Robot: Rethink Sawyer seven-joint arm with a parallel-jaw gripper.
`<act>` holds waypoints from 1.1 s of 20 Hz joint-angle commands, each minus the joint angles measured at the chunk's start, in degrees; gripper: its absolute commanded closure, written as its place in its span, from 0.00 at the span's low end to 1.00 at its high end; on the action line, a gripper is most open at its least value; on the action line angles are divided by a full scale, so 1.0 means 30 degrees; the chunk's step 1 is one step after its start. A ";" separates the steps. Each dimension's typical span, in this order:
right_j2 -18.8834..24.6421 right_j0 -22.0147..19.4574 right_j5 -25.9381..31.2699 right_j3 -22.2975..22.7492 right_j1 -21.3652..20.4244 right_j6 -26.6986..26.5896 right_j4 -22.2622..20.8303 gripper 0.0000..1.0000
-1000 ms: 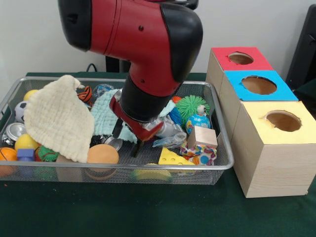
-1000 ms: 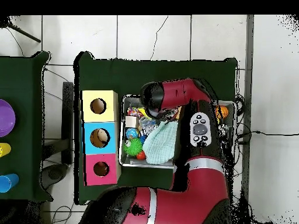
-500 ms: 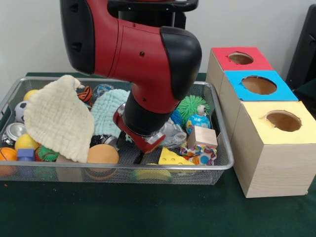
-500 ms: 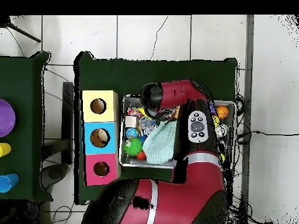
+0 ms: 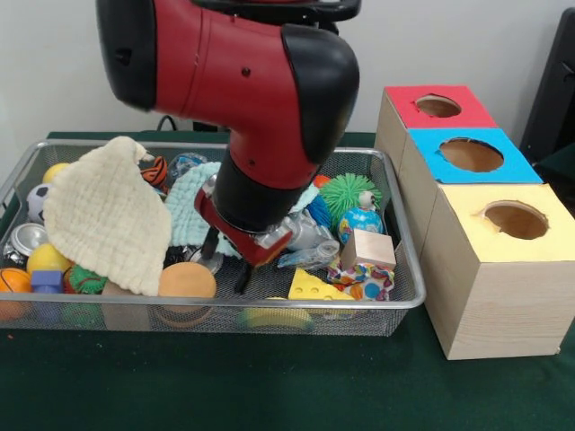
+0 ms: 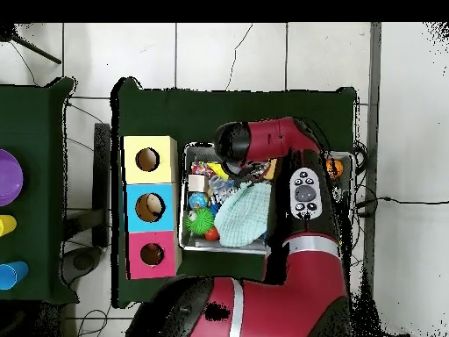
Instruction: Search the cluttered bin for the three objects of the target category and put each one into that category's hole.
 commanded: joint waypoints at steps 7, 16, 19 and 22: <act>0.0917 -0.1244 0.1583 0.1122 -0.1168 -0.8784 -0.1380 0.00; 0.0757 -0.0380 0.1505 0.1393 -0.0883 -0.7434 -0.1016 0.00; 0.0900 -0.0305 0.1673 0.1433 -0.0738 -0.7506 -0.0867 0.00; 0.0951 -0.0234 0.1775 0.1346 -0.0498 -0.7455 -0.0772 0.00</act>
